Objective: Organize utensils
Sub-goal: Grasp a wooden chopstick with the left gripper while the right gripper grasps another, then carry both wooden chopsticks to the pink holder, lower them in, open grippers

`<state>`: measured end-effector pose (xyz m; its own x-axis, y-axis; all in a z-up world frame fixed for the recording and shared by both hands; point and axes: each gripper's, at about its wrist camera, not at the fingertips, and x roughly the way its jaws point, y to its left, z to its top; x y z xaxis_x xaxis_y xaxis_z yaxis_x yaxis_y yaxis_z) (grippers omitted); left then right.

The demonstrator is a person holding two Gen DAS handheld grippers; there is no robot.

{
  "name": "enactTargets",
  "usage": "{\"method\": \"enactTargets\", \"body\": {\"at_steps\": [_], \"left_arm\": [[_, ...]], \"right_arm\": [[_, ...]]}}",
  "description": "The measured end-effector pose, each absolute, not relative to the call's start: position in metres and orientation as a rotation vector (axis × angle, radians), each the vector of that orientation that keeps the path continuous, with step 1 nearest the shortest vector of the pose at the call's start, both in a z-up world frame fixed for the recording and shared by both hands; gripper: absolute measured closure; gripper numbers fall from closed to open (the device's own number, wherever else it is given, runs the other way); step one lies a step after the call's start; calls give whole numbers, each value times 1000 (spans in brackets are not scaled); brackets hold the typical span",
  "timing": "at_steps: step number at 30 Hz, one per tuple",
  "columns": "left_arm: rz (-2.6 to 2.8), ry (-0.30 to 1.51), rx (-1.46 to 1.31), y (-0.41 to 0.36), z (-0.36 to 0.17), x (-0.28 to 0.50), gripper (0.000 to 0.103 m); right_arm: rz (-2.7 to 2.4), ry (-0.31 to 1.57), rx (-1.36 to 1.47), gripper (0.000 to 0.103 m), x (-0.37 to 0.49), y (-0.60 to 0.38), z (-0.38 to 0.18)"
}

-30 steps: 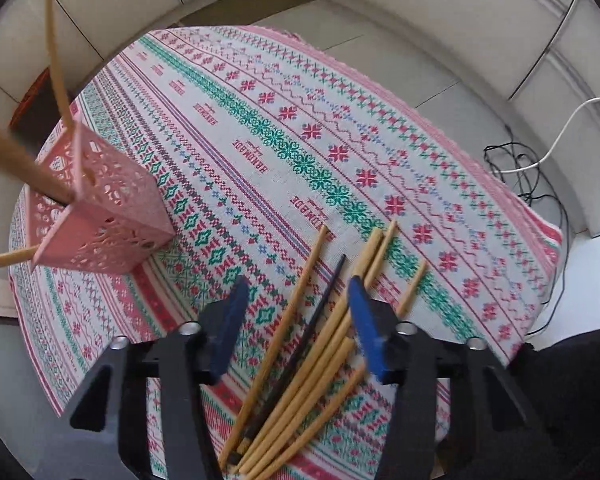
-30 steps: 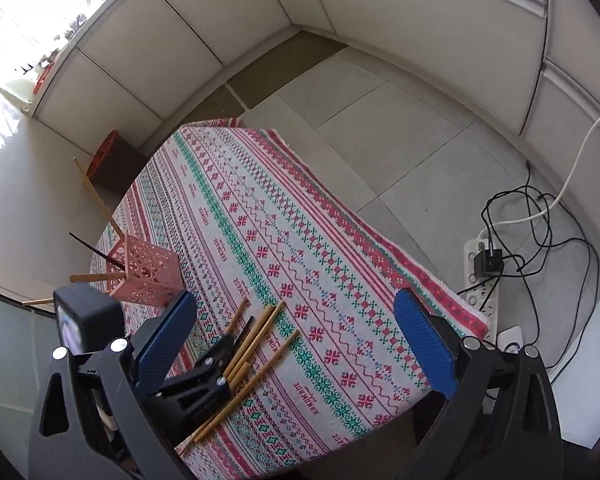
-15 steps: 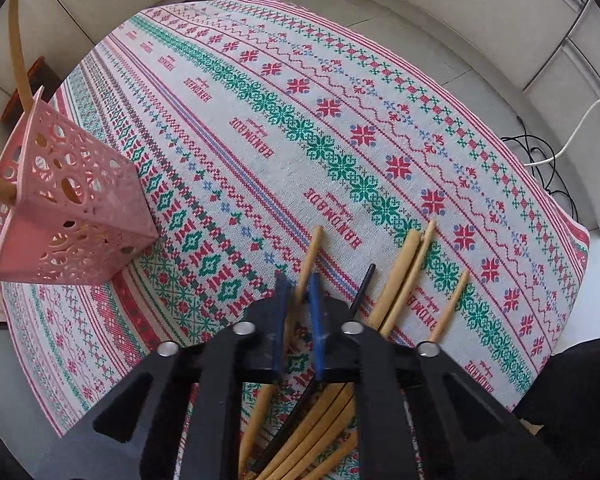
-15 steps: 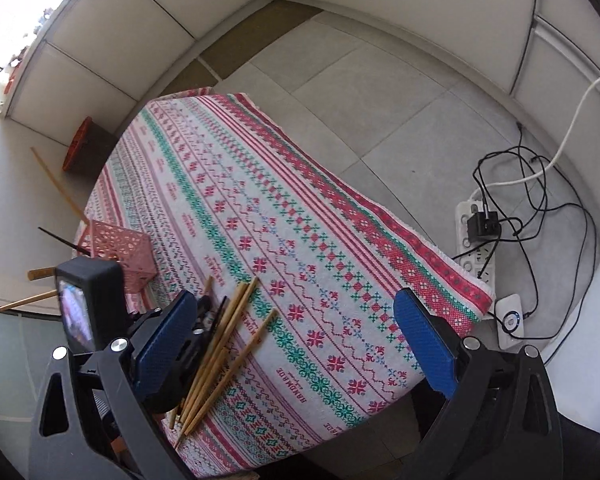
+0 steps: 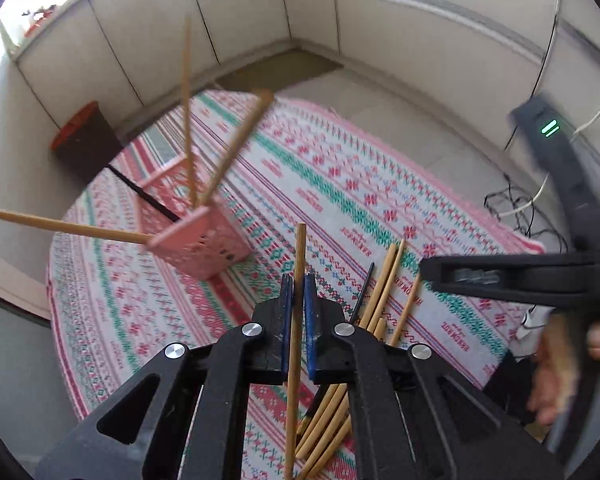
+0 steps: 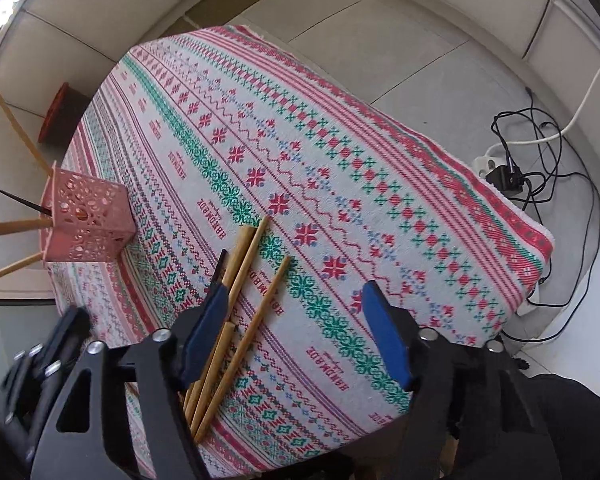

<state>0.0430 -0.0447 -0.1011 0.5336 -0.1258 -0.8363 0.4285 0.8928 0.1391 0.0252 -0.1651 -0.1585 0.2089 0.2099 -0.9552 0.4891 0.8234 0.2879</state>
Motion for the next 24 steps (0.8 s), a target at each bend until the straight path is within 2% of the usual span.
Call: {"method": "enactTargets", "body": {"at_steps": [2, 5, 10, 11, 13, 14, 16, 19, 24], "left_arm": [[-326, 917, 334, -39, -88, 36, 98], [-320, 871, 305, -31, -73, 28, 98], [-326, 842, 292, -28, -62, 26, 98], [-327, 837, 290, -28, -60, 26, 98], [-328, 828, 283, -27, -57, 25, 98], [-326, 820, 276, -26, -54, 23, 98], [-324, 808, 259, -20, -50, 25, 98], [-325, 776, 234, -16, -40, 21, 98], [-348, 692, 182, -8, -10, 6, 98]], "right_arm": [[-229, 1398, 613, 51, 29, -156, -166], [-256, 1444, 589, 62, 33, -143, -181], [-307, 1407, 522, 64, 36, -127, -179], [-325, 1400, 499, 76, 37, -124, -179], [-334, 1383, 498, 91, 36, -124, -178], [-331, 1376, 525, 94, 36, -127, -179], [-309, 1369, 612, 98, 37, -137, -182], [-277, 1338, 713, 98, 36, -155, -175], [-199, 1161, 672, 98, 30, -167, -112]]}}
